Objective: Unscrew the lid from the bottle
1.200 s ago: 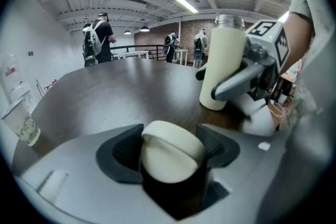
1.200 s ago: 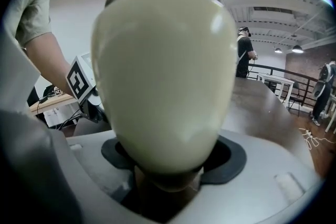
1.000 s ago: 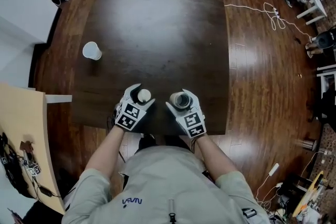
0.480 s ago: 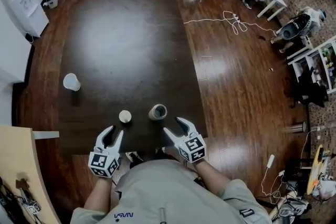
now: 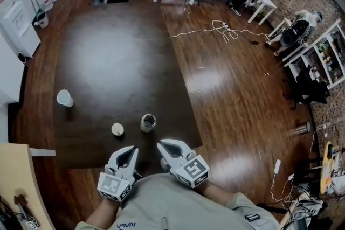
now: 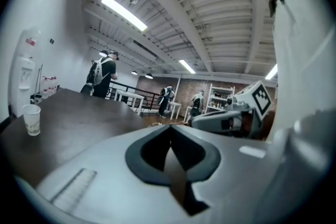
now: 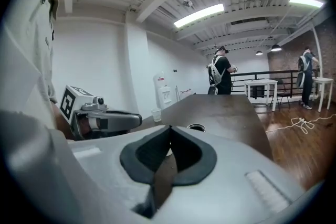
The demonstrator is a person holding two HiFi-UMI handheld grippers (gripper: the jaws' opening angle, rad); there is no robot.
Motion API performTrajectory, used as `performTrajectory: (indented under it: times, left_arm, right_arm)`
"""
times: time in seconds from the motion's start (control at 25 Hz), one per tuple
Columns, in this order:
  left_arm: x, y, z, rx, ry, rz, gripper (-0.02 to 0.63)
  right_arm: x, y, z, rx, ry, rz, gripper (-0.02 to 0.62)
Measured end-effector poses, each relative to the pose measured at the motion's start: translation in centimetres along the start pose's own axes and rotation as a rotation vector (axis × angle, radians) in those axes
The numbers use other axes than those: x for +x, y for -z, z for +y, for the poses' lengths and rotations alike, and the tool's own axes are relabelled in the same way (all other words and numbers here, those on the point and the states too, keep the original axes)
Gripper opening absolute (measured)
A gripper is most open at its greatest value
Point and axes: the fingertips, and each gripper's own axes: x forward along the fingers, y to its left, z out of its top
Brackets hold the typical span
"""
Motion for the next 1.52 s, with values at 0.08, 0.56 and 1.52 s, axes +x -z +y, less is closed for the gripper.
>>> performTrajectory:
  times: [0.08, 0.56, 1.52]
  left_arm:
    - [0.5, -1.1, -0.8, 0.01, -0.029, -0.015, 0.003]
    - [2.6, -2.4, -7.5, -0.072, -0.345, -0.096, 0.003]
    - [-4.1, 4.4, -26.8, -0.064, -0.595, -0.159, 0.003]
  right_arm:
    - [-0.2, -0.2, 0.0, -0.013, -0.038, -0.019, 0.002]
    - [-4.1, 1.2, -0.9, -0.124, -0.304, -0.074, 0.002]
    - [-21.2, 5.1, 6.7, -0.226, -0.551, -0.058, 0.002]
